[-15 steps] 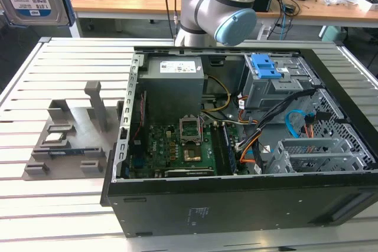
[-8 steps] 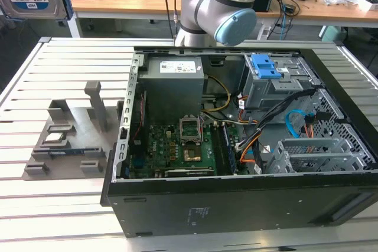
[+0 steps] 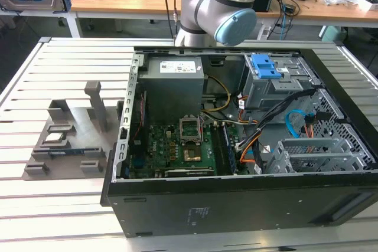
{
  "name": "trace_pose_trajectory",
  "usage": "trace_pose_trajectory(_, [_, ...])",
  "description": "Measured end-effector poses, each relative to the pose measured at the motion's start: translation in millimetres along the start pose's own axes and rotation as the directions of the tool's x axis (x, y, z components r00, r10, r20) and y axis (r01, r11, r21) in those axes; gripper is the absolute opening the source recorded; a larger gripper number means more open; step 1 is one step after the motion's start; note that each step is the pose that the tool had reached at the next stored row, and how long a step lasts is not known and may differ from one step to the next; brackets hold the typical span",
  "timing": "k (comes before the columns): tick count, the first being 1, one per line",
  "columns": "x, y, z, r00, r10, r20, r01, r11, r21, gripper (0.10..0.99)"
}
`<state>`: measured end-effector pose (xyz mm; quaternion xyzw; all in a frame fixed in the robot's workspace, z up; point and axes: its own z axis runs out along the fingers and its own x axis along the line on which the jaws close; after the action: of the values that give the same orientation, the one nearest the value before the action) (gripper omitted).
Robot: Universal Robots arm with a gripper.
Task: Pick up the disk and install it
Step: 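Pick up the disk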
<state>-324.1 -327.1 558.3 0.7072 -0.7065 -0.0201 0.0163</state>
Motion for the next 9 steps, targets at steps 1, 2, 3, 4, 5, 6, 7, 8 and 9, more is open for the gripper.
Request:
trace_pose_trajectory(1, [0.0,0.0,-1.2,1.0000,0.000,0.0000,0.000,1.0000,0.000,0.353])
trace_pose_trajectory(2, [0.0,0.0,-2.9,1.0000,0.000,0.0000,0.000,1.0000,0.000,0.353])
trace_pose_trajectory(3, [0.0,0.0,-4.2,1.0000,0.000,0.0000,0.000,1.0000,0.000,0.353])
trace_pose_trajectory(4, [0.0,0.1,-6.0,1.0000,0.000,0.0000,0.000,1.0000,0.000,0.353])
trace_pose_trajectory(5, [0.0,0.1,-7.3,1.0000,0.000,0.0000,0.000,1.0000,0.000,0.353])
trace_pose_trajectory(6, [0.0,0.1,-9.5,1.0000,0.000,0.0000,0.000,1.0000,-0.001,0.353])
trace_pose_trajectory(7, [0.0,0.2,-10.9,1.0000,0.000,0.0000,0.000,1.0000,-0.001,0.353])
trace_pose_trajectory(8, [0.0,0.2,-12.3,1.0000,0.000,0.0000,0.000,1.0000,-0.001,0.353])
trace_pose_trajectory(9, [-0.1,0.2,-13.6,1.0000,0.000,0.0000,0.000,1.0000,-0.001,0.353])
